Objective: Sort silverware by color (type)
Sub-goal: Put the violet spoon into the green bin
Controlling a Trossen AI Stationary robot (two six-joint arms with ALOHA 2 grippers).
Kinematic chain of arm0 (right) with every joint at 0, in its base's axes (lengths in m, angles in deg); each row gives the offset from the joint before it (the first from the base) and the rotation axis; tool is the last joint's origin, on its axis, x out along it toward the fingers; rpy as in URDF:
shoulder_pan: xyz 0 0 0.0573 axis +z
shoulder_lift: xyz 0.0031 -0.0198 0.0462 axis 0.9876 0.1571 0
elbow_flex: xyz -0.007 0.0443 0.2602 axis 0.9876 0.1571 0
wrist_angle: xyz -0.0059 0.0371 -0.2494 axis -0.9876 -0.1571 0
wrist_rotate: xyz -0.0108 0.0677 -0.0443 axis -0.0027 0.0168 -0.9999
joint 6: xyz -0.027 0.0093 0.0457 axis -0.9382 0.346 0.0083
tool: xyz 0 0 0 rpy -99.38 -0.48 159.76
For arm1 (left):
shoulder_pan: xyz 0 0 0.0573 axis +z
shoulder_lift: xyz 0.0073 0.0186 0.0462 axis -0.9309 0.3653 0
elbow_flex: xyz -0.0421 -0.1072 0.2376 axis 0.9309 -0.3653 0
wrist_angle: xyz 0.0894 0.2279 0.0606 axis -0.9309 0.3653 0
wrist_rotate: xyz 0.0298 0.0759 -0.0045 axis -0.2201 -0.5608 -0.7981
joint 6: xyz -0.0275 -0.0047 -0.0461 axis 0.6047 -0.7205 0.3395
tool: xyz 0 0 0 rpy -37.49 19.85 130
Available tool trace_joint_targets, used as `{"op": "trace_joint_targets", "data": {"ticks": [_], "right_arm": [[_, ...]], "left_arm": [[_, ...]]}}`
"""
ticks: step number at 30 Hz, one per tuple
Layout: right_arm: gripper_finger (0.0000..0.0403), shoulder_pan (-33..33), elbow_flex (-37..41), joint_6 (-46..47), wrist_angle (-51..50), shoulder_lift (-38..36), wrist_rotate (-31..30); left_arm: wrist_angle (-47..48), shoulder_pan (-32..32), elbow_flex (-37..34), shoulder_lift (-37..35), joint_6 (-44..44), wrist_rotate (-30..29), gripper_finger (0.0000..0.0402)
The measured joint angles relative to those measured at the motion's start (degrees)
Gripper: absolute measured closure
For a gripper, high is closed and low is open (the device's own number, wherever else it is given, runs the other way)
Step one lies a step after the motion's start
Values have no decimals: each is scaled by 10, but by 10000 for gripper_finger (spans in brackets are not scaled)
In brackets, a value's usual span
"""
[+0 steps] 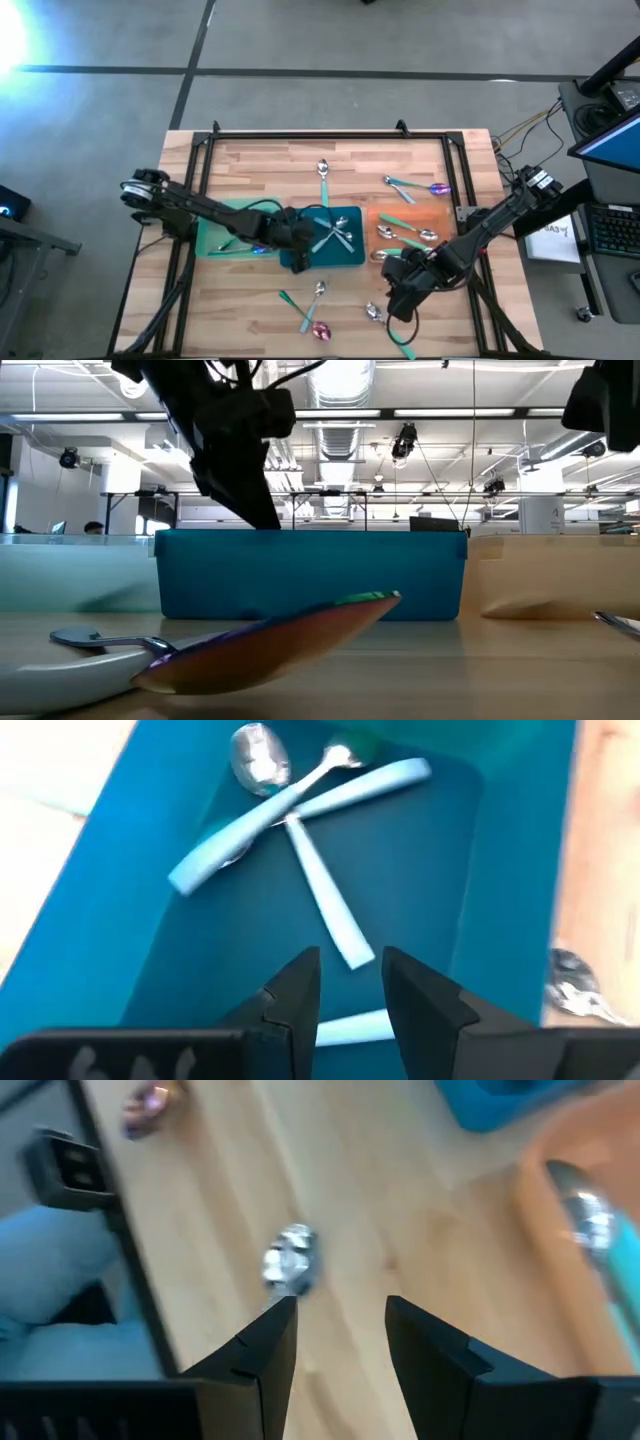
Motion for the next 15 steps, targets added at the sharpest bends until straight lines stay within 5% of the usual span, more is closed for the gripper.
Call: {"op": "trace_joint_targets", "data": {"ticks": [5, 11, 15], "right_arm": [[259, 0, 0, -6, -40, 0, -36], [259, 0, 0, -33, -40, 0, -40], [259, 0, 0, -58, -41, 0, -46]], "left_arm": [[-1, -7, 18, 0, -21, 2, 307], [2, -75, 15, 1, -44, 176, 307], [0, -141, 14, 10, -58, 181, 306]]}}
